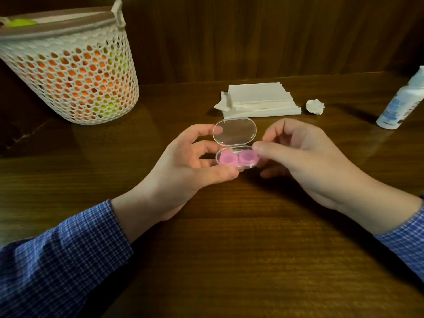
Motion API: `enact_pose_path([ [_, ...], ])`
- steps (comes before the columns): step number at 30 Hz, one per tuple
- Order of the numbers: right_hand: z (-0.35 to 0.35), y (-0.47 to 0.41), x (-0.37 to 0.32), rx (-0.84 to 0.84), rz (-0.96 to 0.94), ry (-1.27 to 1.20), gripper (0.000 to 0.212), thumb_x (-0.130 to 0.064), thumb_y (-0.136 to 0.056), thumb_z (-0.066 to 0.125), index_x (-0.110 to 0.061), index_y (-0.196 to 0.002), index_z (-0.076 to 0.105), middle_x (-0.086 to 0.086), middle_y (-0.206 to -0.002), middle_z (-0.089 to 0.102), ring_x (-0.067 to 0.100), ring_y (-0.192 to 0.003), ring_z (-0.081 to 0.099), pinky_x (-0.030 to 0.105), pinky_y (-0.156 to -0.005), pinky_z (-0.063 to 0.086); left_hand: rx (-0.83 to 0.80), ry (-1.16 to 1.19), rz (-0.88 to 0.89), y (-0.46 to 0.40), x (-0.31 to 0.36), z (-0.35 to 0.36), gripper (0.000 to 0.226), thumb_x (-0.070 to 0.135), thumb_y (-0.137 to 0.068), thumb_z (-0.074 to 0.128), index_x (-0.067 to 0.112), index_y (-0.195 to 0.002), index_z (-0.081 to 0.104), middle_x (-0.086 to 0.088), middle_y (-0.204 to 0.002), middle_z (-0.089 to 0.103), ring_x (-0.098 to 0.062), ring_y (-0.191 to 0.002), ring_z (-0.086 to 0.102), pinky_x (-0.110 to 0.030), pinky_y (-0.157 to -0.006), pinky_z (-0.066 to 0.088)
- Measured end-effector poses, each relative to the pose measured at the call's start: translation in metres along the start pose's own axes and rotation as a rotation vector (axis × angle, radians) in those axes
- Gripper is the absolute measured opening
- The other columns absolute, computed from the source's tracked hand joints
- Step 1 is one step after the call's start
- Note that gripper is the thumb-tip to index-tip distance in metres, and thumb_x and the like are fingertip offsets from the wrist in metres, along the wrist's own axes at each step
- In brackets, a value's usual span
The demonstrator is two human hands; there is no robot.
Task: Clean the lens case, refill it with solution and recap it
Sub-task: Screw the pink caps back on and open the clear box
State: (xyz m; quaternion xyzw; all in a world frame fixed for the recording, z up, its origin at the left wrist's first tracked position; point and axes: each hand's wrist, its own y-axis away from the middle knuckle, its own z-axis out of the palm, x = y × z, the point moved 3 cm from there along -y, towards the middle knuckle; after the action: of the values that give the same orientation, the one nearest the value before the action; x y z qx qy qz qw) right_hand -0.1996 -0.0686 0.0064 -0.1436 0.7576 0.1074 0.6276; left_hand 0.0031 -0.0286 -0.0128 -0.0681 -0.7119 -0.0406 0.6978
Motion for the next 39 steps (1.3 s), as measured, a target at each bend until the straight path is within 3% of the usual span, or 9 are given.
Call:
enact_pose_path([
  [5, 0.0091, -0.0005, 0.0027, -0.188, 0.212, -0.255, 0.054, -0.029, -0.065, 0.081, -0.011, -0.112, 0.063, 0.008, -0.074, 0.073, 0.015, -0.063, 0.067, 0.023, -0.054, 0.055, -0.012, -0.002, 0.025, 0.001, 0.0006, 0.0027, 0.074, 0.003, -0.074, 0.083, 0.019, -0.139, 0.051, -0.01, -0.119, 0.074, -0.032, -0.105, 0.075, -0.042, -0.09, 0.061],
  [9, 0.0066, -0.0003, 0.0027, -0.22, 0.185, -0.237, 0.044, -0.01, -0.08, 0.079, -0.016, -0.121, 0.062, 0.009, -0.071, 0.071, 0.015, -0.059, 0.064, 0.024, -0.053, 0.052, -0.039, -0.047, 0.045, 0.0013, 0.0018, 0.0051, 0.077, 0.002, -0.075, 0.083, 0.017, -0.144, 0.049, -0.011, -0.122, 0.072, -0.033, -0.107, 0.075, -0.049, -0.092, 0.061],
  [13, 0.0062, 0.0003, 0.0012, -0.254, 0.178, -0.241, 0.038, -0.009, -0.09, 0.072, -0.021, -0.125, 0.062, 0.012, -0.076, 0.07, 0.017, -0.062, 0.066, 0.026, -0.056, 0.055, -0.034, -0.048, 0.06, 0.0032, 0.0027, 0.0054, 0.075, 0.013, -0.073, 0.087, 0.019, -0.14, 0.054, -0.007, -0.115, 0.074, -0.032, -0.1, 0.077, -0.043, -0.087, 0.061],
  [17, 0.0017, -0.0002, -0.0059, -0.413, 0.281, -0.461, 0.049, -0.036, -0.089, 0.066, -0.018, -0.134, 0.059, 0.021, -0.105, 0.072, 0.027, -0.08, 0.072, 0.033, -0.068, 0.062, -0.035, -0.037, 0.07, 0.0034, 0.0032, 0.0036, 0.069, 0.019, -0.072, 0.085, 0.022, -0.136, 0.06, -0.008, -0.116, 0.074, -0.028, -0.098, 0.076, -0.039, -0.085, 0.06],
  [19, 0.0013, -0.0002, -0.0056, -0.451, 0.331, -0.492, 0.057, -0.052, -0.09, 0.062, -0.015, -0.134, 0.059, 0.022, -0.108, 0.071, 0.026, -0.08, 0.073, 0.032, -0.068, 0.062, -0.044, -0.062, 0.07, 0.0031, 0.0026, 0.0034, 0.066, 0.014, -0.076, 0.086, 0.017, -0.137, 0.06, -0.01, -0.121, 0.073, -0.03, -0.102, 0.075, -0.043, -0.087, 0.06],
  [26, 0.0001, -0.0023, -0.0025, -0.33, 0.23, -0.37, 0.028, -0.018, -0.079, 0.073, -0.014, -0.106, 0.07, 0.014, -0.08, 0.074, 0.017, -0.064, 0.071, 0.022, -0.054, 0.058, -0.082, 0.12, -0.012, 0.0044, 0.0046, 0.0016, 0.05, 0.012, -0.078, 0.084, 0.012, -0.126, 0.069, -0.01, -0.115, 0.075, -0.026, -0.099, 0.075, -0.033, -0.086, 0.061],
  [28, -0.0001, -0.0017, -0.0016, -0.304, 0.176, -0.318, 0.032, -0.017, -0.076, 0.074, -0.013, -0.108, 0.068, 0.014, -0.078, 0.074, 0.017, -0.063, 0.07, 0.022, -0.055, 0.058, -0.034, 0.191, -0.067, 0.0018, 0.0065, 0.002, 0.045, 0.019, -0.083, 0.079, 0.01, -0.126, 0.069, -0.015, -0.108, 0.077, -0.026, -0.092, 0.075, -0.03, -0.078, 0.062],
  [32, 0.0052, 0.0022, -0.0005, -0.286, 0.112, -0.242, 0.049, -0.023, -0.069, 0.077, -0.016, -0.116, 0.066, 0.01, -0.078, 0.076, 0.018, -0.065, 0.072, 0.023, -0.056, 0.059, 0.079, 0.052, -0.127, 0.0006, 0.0056, 0.0026, 0.054, 0.029, -0.073, 0.075, 0.013, -0.124, 0.066, -0.01, -0.092, 0.078, -0.021, -0.078, 0.076, -0.025, -0.067, 0.06],
  [39, 0.0076, 0.0023, 0.0008, -0.27, 0.135, -0.176, 0.032, -0.028, -0.079, 0.073, -0.016, -0.109, 0.072, 0.012, -0.079, 0.075, 0.016, -0.059, 0.068, 0.021, -0.05, 0.054, 0.102, -0.038, -0.063, 0.0014, 0.0034, -0.0021, 0.037, 0.026, -0.073, 0.076, 0.014, -0.108, 0.076, -0.005, -0.089, 0.077, -0.027, -0.076, 0.076, -0.03, -0.069, 0.063],
])
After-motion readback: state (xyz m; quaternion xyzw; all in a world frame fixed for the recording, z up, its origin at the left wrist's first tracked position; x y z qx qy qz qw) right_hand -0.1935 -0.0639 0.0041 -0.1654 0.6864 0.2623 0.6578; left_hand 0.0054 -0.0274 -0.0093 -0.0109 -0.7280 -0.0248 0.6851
